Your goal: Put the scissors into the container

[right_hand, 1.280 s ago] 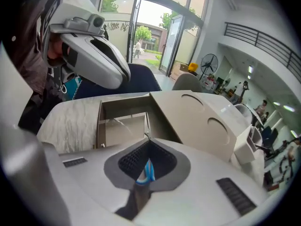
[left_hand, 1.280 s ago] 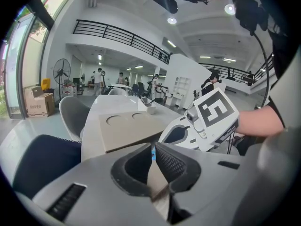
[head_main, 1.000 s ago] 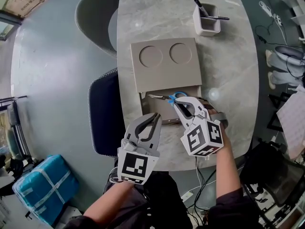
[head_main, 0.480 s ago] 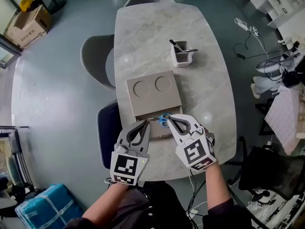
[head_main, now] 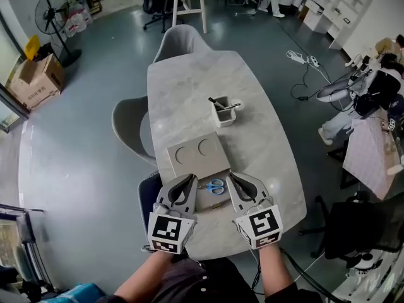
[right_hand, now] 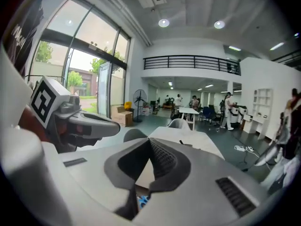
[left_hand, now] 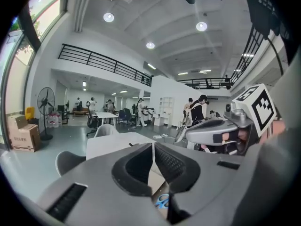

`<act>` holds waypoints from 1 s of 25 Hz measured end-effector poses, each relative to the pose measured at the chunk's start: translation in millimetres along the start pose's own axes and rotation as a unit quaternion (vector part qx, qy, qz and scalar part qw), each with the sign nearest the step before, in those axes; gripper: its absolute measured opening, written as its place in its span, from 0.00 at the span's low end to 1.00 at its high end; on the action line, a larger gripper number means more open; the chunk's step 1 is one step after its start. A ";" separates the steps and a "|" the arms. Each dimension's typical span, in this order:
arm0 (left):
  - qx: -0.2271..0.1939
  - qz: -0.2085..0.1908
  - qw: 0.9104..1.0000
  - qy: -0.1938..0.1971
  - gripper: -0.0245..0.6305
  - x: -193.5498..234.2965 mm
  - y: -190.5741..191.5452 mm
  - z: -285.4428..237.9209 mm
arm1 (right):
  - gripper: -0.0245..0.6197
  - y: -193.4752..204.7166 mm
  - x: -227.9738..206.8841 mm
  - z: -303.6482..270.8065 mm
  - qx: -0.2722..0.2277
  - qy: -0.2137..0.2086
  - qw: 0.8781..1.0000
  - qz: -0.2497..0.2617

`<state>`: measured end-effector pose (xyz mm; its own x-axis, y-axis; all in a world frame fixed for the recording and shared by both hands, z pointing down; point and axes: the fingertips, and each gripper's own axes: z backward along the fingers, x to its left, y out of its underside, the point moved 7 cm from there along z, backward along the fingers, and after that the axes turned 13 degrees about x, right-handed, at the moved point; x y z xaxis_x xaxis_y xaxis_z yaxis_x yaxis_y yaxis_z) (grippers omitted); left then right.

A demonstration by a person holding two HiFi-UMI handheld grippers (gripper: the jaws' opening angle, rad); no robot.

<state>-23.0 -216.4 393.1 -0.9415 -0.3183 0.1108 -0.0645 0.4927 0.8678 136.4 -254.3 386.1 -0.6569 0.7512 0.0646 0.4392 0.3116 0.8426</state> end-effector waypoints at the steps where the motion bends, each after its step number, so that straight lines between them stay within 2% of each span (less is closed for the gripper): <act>1: -0.006 -0.004 1.000 0.000 0.08 -0.1 -6.2 3.3 | 0.03 -3.0 0.4 7.6 -0.012 0.013 1.000 -0.014; 5: -0.033 -0.019 0.999 0.000 0.08 1.5 -28.4 13.6 | 0.03 -8.1 -0.2 31.9 -0.054 0.068 0.993 -0.075; 9: -0.056 -0.032 0.998 0.007 0.07 -5.6 -42.8 20.3 | 0.03 -12.3 -1.8 54.7 -0.096 0.109 0.981 -0.125; 16: -0.075 -0.040 0.996 0.022 0.08 -18.7 -46.9 29.1 | 0.03 -14.9 7.7 78.5 -0.148 0.178 0.961 -0.152; 25: -0.083 -0.051 0.995 0.010 0.08 -20.8 -47.9 41.0 | 0.03 -18.6 14.3 87.2 -0.151 0.179 0.961 -0.145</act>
<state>-13.9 -200.2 329.3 -0.9258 -0.3769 0.0271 -0.1014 0.3170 0.9430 172.3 -198.6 324.7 -0.9177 0.3925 -0.0611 0.0442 0.2537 0.9663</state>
